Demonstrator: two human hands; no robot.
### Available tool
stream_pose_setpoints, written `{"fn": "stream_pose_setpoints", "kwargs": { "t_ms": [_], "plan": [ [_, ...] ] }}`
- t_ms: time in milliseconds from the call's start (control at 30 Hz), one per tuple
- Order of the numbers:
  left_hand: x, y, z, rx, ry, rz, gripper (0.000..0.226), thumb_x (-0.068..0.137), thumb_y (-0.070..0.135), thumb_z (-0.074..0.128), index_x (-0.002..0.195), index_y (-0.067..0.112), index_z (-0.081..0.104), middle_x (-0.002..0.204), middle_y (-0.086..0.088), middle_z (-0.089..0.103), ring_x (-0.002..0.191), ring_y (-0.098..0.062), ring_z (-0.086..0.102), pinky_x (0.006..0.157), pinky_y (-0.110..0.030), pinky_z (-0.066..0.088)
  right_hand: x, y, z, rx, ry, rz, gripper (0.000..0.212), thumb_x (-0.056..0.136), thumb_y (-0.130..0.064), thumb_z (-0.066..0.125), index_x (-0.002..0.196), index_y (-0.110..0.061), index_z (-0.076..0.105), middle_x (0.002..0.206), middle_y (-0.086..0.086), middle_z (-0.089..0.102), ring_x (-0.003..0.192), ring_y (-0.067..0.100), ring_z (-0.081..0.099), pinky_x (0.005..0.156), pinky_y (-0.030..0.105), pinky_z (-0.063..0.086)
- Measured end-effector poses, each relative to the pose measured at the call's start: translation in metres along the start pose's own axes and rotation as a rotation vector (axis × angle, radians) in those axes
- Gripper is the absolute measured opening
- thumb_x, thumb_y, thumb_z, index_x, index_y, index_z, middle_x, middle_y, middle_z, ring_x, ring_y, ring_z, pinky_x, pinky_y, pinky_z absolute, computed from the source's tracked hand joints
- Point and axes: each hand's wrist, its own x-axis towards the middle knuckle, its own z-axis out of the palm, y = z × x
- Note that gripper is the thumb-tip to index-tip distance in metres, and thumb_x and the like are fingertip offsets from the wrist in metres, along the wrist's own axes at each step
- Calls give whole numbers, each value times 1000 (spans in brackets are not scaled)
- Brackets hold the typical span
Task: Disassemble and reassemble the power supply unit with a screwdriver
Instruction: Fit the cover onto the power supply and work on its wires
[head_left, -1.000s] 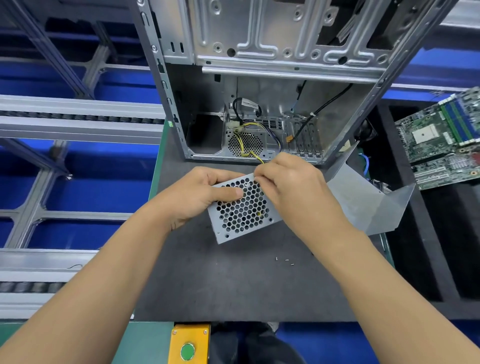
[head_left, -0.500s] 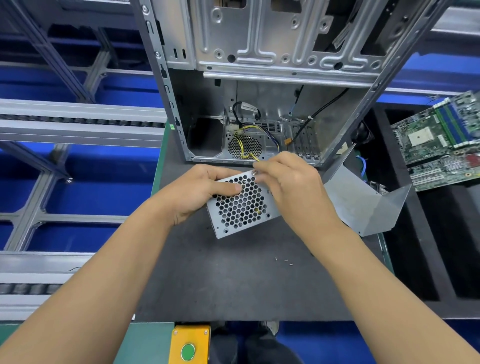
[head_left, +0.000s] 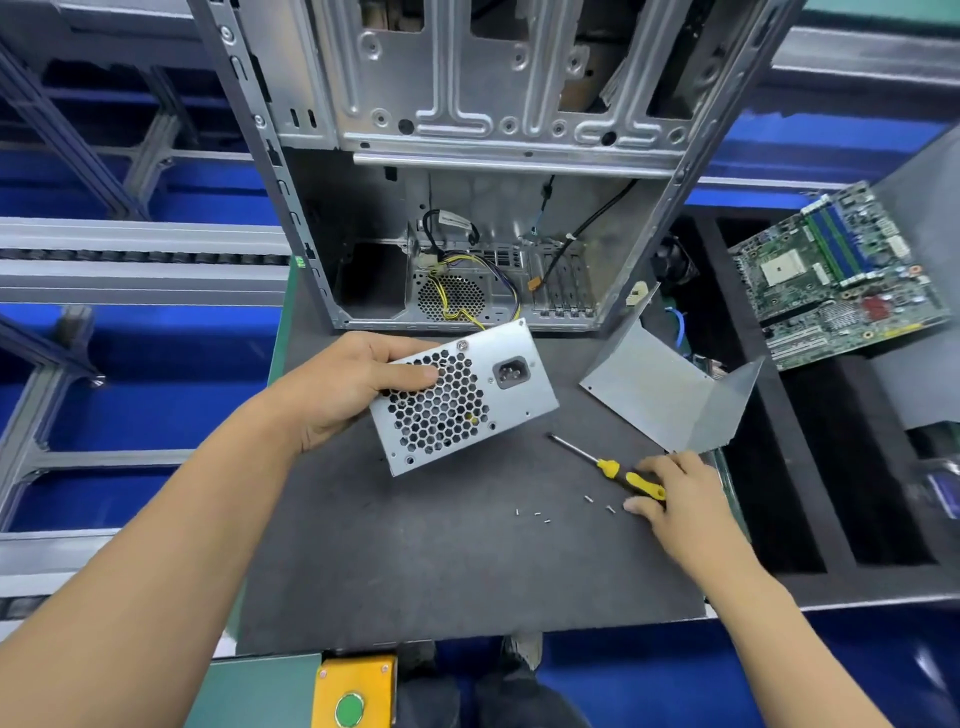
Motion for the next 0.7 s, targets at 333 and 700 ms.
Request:
{"fn": "stream_pose_setpoints", "kwargs": {
  "t_ms": [333, 700],
  "plan": [
    [0, 0, 2, 11, 2, 80, 46, 91, 0, 62, 125, 31, 66, 120, 0, 72, 104, -19, 71, 86, -29, 58, -29, -30, -66, 847, 537, -136, 14, 80, -28, 80, 90, -34, 73, 79, -15, 69, 68, 1, 60, 63, 6, 41],
    [-1, -1, 3, 11, -21, 80, 40, 90, 1, 63, 113, 31, 76, 116, -7, 73, 104, -24, 71, 90, -33, 58, -5, -158, -110, 1228, 514, -514, 11, 104, -30, 44, 97, -23, 48, 88, 7, 66, 81, 28, 72, 64, 33, 59]
  ]
}}
